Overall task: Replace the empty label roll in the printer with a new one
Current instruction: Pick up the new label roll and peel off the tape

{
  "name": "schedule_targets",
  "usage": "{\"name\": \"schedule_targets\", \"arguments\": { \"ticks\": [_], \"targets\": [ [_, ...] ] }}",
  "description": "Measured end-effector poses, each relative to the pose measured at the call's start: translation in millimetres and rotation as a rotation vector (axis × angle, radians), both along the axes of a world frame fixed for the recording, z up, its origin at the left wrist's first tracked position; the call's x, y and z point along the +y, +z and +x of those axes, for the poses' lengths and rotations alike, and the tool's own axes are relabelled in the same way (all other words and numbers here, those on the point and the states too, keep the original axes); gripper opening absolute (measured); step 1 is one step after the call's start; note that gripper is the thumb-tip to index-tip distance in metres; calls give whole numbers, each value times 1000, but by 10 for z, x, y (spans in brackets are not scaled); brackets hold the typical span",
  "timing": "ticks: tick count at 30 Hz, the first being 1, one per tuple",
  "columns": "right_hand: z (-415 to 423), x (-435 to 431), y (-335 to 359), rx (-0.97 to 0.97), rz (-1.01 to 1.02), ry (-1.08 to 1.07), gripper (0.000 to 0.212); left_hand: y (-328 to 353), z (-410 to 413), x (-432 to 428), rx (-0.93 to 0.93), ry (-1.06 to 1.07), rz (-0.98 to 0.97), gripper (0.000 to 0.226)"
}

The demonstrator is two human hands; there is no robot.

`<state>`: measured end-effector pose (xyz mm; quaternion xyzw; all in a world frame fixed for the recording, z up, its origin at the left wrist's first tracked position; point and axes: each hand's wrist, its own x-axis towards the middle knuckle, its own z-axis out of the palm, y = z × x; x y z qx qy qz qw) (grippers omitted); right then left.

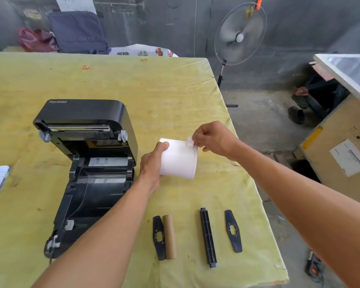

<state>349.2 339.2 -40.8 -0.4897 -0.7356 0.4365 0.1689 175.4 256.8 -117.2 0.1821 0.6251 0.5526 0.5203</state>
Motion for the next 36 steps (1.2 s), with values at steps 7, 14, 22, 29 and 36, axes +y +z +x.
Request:
{"name": "schedule_targets", "arguments": {
  "ticks": [7,14,22,29,36],
  "targets": [
    [-70,143,-82,95,-112,-59,19,-38,-23,41,-32,15,5,49],
    [-21,267,-119,227,-177,-226,16,-86,-51,20,-43,22,0,49],
    [7,360,-59,323,-146,-424,18,-140,-90,-4,11,-38,-12,47],
    [207,237,-352,-31,-35,-249,17,-163,-121,-8,-19,24,-17,50],
    [368,-42,-855,-445,89,147,20,-188,-145,26,-42,63,-35,45]
  ]
}}
